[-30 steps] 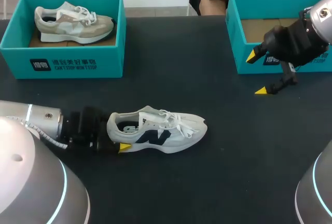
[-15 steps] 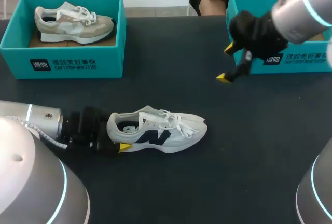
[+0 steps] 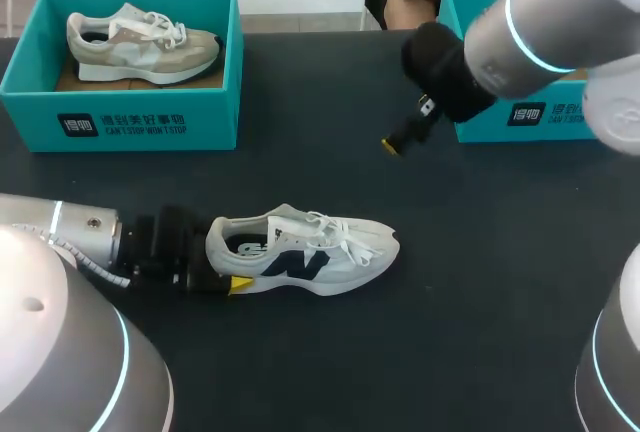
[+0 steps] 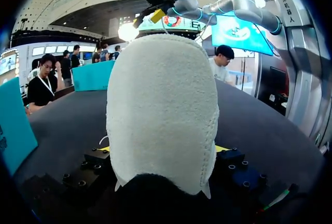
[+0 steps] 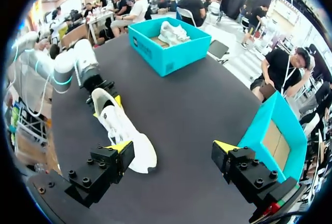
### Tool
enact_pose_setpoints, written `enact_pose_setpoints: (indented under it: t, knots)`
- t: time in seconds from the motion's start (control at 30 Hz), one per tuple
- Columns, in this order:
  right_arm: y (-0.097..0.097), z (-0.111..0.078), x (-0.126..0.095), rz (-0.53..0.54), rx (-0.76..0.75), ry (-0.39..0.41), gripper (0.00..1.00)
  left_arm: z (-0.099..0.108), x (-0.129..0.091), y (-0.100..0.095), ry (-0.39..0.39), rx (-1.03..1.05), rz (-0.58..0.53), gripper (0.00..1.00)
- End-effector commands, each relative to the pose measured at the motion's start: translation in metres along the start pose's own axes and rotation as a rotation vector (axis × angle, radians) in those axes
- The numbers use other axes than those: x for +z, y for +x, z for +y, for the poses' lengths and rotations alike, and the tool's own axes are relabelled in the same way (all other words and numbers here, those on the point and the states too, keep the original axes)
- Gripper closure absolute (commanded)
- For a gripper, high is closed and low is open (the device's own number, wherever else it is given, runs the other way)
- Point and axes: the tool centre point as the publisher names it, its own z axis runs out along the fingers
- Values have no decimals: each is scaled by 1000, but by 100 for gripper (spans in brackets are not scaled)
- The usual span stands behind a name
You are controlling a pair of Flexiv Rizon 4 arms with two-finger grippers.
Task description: Take the shoe out of the shoebox, open the shoe tongue, remove and reinsert the insole, then place the shoe into the shoebox
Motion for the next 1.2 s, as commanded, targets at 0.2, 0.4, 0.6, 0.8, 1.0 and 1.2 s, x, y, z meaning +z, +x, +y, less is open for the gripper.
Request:
enact_pose_setpoints:
  t: [0.2,0.4,0.6,0.8,1.0,1.2]
  knots:
    - [6,23,16,-67,324,108,0,3,3,0,1,0,0,100]
    - [37,23,32,-107,489,100,0,3,3,0,1,0,0,100]
    - [62,18,69,-155,596,128,0,3,3,0,1,0,0,100]
    - [62,18,69,-155,596,128,0,3,3,0,1,0,0,100]
    - [62,18,69,-155,596,128,0,3,3,0,1,0,0,100]
    - [68,18,77,-193,690,150,0,3,3,0,1,0,0,100]
